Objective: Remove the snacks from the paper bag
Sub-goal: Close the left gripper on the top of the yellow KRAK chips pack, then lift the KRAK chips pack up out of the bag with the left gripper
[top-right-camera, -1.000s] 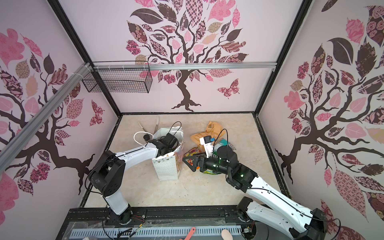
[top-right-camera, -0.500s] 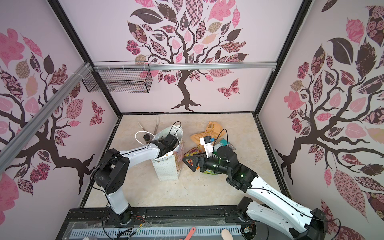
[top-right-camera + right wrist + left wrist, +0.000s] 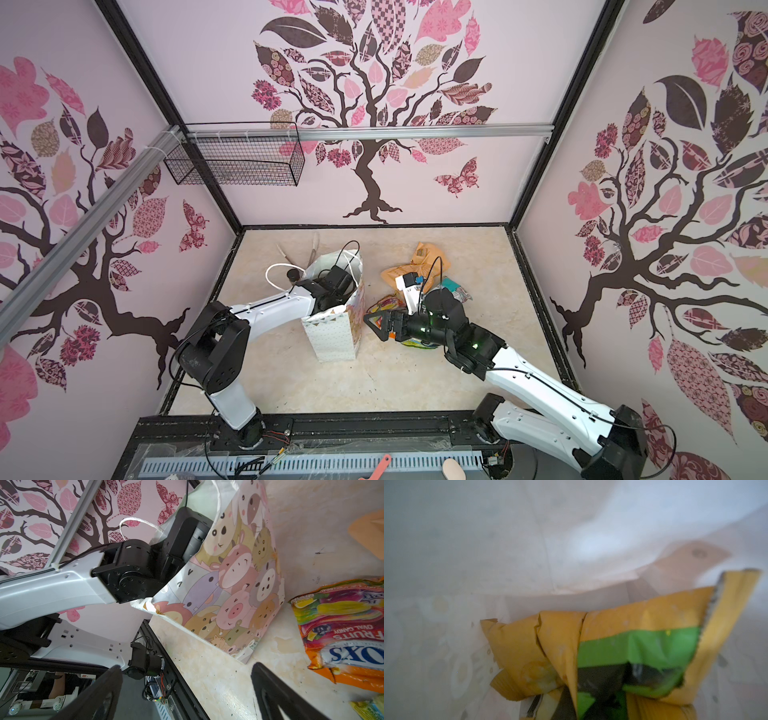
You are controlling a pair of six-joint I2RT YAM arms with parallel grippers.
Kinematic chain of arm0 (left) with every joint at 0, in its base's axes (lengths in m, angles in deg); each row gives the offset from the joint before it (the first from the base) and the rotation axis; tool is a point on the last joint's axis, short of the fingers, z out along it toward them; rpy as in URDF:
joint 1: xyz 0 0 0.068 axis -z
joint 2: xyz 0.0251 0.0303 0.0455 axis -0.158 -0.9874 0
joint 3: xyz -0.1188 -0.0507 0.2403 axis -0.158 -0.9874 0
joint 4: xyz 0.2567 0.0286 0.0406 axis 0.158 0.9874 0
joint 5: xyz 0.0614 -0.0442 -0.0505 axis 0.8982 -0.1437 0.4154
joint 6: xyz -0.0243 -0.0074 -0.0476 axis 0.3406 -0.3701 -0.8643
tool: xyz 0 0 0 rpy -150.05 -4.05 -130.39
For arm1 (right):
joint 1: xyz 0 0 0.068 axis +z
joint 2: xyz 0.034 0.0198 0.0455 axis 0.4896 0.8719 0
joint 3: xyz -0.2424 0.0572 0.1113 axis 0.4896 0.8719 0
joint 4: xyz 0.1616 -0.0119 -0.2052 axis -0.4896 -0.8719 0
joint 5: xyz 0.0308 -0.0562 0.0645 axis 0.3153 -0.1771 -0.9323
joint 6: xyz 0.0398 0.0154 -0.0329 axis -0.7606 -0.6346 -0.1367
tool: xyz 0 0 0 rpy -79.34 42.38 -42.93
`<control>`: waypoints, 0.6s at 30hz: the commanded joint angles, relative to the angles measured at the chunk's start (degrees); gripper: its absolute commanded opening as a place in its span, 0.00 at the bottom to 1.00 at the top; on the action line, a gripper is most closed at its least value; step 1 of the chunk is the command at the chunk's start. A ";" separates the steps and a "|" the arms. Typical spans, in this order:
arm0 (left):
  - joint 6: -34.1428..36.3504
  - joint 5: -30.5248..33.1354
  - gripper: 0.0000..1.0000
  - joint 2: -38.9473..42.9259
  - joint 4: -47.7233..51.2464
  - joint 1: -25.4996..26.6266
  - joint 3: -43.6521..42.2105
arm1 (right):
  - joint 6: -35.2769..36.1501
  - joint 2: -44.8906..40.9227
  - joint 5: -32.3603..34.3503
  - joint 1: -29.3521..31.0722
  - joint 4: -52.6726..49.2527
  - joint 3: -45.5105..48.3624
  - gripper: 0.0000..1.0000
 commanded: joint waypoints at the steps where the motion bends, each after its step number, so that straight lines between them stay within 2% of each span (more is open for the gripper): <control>1: 0.15 -1.52 0.00 1.72 6.41 0.30 0.76 | -0.36 2.00 2.28 0.32 -0.69 -4.39 1.00; 10: 0.64 -0.74 0.00 5.22 9.52 0.26 3.51 | -1.01 9.14 6.90 0.32 -0.38 -10.22 0.99; 18: 1.56 0.32 0.00 8.57 12.73 0.27 5.71 | -1.16 14.27 7.81 0.33 1.64 -11.35 1.00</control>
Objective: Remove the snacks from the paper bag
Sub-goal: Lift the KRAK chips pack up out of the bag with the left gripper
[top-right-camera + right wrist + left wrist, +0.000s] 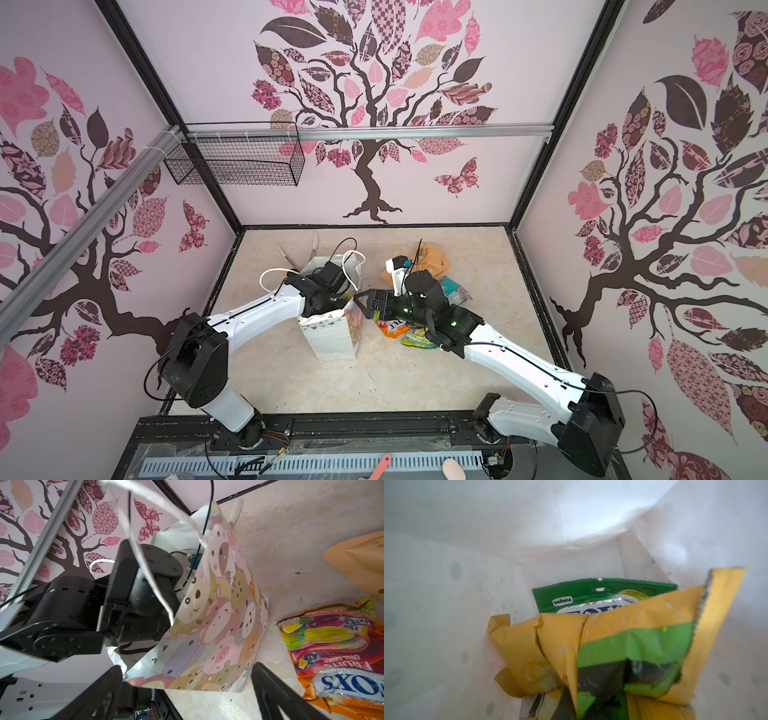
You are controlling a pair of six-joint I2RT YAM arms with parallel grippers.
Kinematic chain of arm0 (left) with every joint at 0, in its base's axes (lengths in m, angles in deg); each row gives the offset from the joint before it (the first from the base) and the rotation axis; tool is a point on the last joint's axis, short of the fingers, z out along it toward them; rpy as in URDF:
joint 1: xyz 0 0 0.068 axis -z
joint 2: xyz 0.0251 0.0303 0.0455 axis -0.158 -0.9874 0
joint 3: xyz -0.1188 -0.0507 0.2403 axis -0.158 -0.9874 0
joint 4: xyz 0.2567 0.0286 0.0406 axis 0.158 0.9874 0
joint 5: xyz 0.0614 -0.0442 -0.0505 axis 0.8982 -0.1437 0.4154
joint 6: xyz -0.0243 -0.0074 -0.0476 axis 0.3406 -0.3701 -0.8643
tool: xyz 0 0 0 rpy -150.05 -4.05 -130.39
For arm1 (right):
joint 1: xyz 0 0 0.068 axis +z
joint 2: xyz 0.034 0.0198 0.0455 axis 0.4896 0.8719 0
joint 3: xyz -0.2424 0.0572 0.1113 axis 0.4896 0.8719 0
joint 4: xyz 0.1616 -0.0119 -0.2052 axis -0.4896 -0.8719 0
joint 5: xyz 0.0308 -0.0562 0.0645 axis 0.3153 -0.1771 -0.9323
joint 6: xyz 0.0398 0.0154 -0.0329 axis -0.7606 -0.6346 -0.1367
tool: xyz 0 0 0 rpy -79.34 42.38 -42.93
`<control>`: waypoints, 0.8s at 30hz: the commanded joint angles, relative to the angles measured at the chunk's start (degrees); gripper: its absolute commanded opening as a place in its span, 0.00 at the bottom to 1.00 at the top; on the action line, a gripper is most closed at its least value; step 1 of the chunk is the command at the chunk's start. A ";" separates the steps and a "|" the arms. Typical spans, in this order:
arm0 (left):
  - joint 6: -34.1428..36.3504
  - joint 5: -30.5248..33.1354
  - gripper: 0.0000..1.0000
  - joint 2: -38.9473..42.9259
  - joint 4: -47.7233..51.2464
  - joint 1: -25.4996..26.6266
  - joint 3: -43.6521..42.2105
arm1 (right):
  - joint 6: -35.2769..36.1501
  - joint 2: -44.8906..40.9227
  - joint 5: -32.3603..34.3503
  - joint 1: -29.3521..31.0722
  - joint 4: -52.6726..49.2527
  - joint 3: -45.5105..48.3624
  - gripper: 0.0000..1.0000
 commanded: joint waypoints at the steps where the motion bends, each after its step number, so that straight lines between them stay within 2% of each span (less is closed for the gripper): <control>1: 1.15 1.28 0.00 2.89 2.57 0.11 3.15 | -0.20 2.37 1.30 0.33 1.60 -2.18 1.00; 9: 2.19 2.76 0.00 7.31 4.88 0.11 6.09 | -0.33 5.24 0.52 0.36 2.65 -0.99 0.99; 24: 3.91 9.30 0.00 11.62 8.41 0.13 13.21 | 0.17 3.61 0.83 0.32 2.38 1.38 0.99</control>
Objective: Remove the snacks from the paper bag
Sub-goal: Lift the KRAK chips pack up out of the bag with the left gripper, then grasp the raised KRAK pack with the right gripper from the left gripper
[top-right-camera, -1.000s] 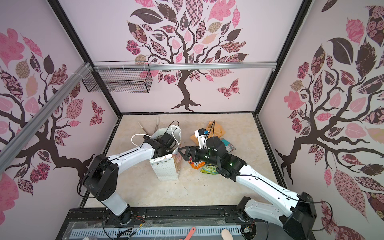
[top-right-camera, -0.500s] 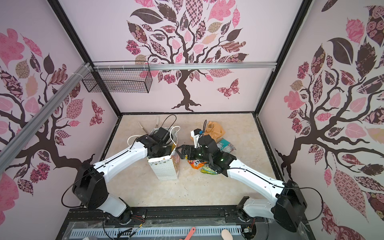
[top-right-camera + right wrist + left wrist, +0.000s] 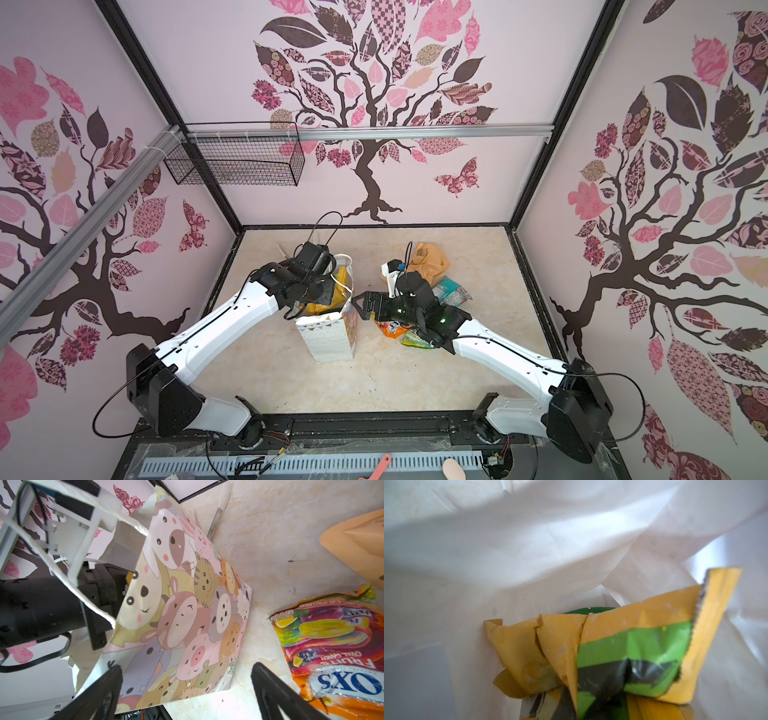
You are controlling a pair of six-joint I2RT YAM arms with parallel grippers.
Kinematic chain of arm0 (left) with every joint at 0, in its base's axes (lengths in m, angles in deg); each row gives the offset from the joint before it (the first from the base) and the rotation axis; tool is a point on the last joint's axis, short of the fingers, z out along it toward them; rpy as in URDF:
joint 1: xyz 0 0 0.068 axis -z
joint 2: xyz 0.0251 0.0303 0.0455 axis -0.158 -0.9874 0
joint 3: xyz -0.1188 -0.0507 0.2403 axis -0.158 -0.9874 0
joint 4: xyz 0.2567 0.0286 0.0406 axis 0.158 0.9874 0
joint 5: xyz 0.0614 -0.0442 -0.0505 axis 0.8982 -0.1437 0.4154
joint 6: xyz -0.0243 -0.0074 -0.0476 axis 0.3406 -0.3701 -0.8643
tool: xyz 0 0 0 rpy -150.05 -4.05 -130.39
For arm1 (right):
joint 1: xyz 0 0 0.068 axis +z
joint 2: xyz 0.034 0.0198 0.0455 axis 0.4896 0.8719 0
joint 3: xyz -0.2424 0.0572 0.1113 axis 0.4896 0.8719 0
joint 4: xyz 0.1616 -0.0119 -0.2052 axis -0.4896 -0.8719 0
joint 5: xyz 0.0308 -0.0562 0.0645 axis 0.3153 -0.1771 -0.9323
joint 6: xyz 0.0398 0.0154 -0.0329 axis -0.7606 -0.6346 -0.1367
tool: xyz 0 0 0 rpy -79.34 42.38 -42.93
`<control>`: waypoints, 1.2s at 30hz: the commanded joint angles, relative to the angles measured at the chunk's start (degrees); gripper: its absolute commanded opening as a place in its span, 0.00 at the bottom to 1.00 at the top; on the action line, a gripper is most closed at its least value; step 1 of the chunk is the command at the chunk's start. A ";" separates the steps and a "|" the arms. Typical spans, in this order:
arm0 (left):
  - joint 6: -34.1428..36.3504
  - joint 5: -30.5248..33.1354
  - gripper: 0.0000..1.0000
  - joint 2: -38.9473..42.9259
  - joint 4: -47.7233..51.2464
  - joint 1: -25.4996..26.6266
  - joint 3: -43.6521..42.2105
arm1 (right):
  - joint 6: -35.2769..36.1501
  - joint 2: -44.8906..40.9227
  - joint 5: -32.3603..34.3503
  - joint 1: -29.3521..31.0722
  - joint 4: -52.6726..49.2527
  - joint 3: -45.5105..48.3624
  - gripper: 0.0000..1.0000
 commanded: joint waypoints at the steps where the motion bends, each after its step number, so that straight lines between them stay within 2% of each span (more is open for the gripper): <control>1: 1.36 3.12 0.00 1.50 0.61 0.15 3.35 | 0.39 -0.74 0.42 0.36 0.47 0.04 0.99; 12: 1.53 4.46 0.00 2.45 0.74 0.11 5.80 | 0.44 -1.53 0.59 0.32 0.30 0.51 0.99; 28: 3.04 5.19 0.00 7.94 -1.48 0.10 8.51 | 0.49 -5.87 1.93 0.32 0.73 2.81 1.00; 32: 5.08 6.46 0.00 8.59 -0.96 0.09 9.94 | 2.76 -8.78 4.72 0.35 -0.68 2.41 1.00; 36: 6.39 7.32 0.00 9.18 -0.49 0.09 12.10 | 5.72 -13.02 11.18 0.36 -2.16 2.14 1.00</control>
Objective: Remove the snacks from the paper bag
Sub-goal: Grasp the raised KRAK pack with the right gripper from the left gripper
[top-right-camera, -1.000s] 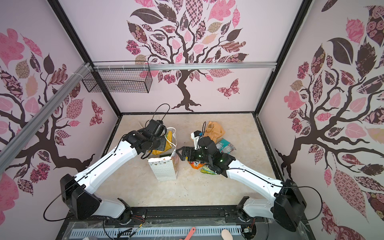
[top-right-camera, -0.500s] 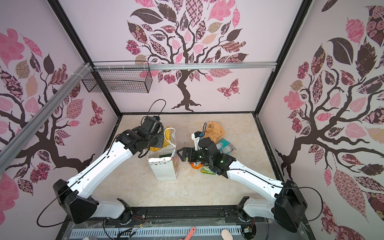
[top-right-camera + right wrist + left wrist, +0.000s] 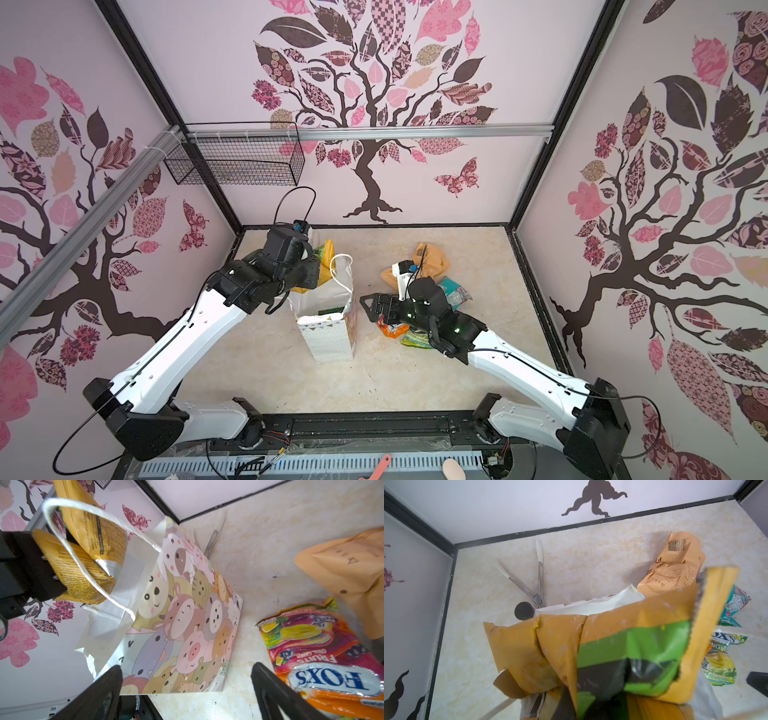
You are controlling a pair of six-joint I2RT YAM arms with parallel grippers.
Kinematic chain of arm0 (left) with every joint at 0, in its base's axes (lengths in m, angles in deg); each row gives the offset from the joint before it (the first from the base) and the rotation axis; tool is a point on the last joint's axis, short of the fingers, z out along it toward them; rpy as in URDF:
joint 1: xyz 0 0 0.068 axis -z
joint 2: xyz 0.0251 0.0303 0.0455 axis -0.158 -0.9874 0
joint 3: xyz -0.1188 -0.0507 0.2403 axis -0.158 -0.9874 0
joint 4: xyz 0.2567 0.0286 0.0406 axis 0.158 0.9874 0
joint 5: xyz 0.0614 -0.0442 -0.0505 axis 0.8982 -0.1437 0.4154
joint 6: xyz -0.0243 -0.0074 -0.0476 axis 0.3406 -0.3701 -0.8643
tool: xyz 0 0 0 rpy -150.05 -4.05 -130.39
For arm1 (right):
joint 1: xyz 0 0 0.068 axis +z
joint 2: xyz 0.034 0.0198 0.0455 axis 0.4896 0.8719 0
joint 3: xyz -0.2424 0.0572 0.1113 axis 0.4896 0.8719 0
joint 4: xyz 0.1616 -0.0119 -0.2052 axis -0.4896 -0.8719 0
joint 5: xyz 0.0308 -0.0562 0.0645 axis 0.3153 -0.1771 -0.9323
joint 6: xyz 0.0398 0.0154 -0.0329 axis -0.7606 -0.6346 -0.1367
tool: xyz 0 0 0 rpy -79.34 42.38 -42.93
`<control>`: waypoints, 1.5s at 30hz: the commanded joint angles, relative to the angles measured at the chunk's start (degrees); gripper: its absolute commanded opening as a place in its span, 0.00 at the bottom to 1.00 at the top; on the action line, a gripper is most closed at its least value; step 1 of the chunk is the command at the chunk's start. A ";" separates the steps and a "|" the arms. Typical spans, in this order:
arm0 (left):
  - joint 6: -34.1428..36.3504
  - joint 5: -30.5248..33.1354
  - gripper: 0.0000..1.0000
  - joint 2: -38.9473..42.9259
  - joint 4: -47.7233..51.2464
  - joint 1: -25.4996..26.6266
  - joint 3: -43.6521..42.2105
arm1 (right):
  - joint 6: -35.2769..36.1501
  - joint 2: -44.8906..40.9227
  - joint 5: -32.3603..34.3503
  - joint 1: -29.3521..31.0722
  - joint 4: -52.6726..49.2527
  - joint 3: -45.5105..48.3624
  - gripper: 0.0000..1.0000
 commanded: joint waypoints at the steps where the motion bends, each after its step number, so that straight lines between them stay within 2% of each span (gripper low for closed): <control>1: 2.25 1.55 0.00 1.86 -0.58 0.13 3.78 | 3.37 -4.94 6.40 0.33 -1.10 -0.55 1.00; 6: 3.05 2.01 0.00 2.37 0.38 0.09 6.17 | 4.28 -8.50 9.91 0.32 -1.96 -1.59 1.00; 11: 5.38 -4.06 0.00 5.18 -4.28 0.93 6.42 | 3.69 -10.38 9.70 0.38 -3.00 -5.22 1.00; 14: 9.06 -4.85 0.00 7.26 -9.13 5.22 4.82 | 3.64 -11.47 10.03 0.25 -1.57 -6.99 1.00; 18: 16.24 -1.52 0.00 7.36 -12.11 13.30 4.82 | 6.48 -9.18 6.11 0.27 -3.18 -13.71 1.00; 23: 27.21 5.54 0.00 6.43 -16.80 22.86 2.90 | 6.25 -5.40 0.40 0.25 -3.36 -20.17 1.00; 27: 32.05 13.16 0.00 3.43 -18.12 27.40 3.18 | 4.03 -3.28 -1.57 0.30 -2.31 -21.90 0.92; 30: 33.19 14.92 0.00 2.34 -19.19 28.81 3.26 | 3.54 -2.39 -1.20 0.28 -2.78 -21.49 0.85; 34: 33.41 13.79 0.00 2.33 -20.34 29.48 2.78 | 2.58 -2.02 -3.19 0.23 -2.14 -20.52 0.82; 36: 33.81 14.18 0.00 2.14 -20.65 29.52 2.67 | 2.12 -2.26 -5.39 0.23 0.07 -19.59 0.83; 38: 33.82 14.49 0.00 2.10 -20.67 29.45 2.66 | 1.40 -2.13 -7.51 0.23 1.57 -19.12 0.90; 39: 33.73 14.25 0.00 2.24 -20.85 29.59 2.71 | 1.16 -1.78 -7.89 0.28 1.59 -19.34 0.89; 45: 33.45 12.82 0.00 3.06 -21.28 29.65 2.64 | 0.32 -0.51 -7.94 0.29 1.74 -19.55 0.70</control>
